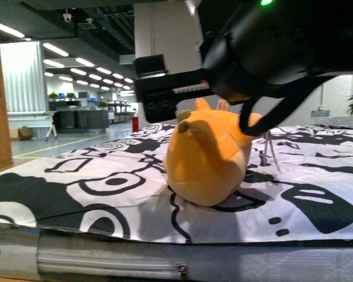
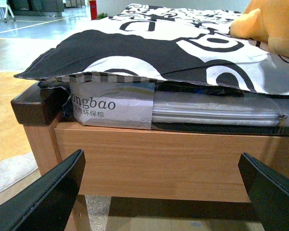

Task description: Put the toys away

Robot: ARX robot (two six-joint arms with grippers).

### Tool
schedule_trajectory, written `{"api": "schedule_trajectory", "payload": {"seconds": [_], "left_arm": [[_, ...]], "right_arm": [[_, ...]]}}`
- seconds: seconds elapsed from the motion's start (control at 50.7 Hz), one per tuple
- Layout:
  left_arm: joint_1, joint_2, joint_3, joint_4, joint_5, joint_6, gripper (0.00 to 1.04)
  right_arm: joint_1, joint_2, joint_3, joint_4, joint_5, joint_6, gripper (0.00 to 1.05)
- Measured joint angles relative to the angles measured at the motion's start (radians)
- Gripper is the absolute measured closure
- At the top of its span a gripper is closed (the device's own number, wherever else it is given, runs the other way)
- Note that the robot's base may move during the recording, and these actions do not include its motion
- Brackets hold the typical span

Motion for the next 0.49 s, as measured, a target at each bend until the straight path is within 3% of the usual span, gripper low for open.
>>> {"api": "schedule_trajectory", "payload": {"seconds": [0.217,0.493], "left_arm": [[0.0,0.0,0.0,0.0,0.0,0.0,0.06],[0.0,0.0,0.0,0.0,0.0,0.0,0.06]], "right_arm": [[0.033,0.137,0.082,-0.02,0.023,-0.003,0.0],[-0.005,0.244,0.179,-0.016,0.062,0.012,0.0]]}}
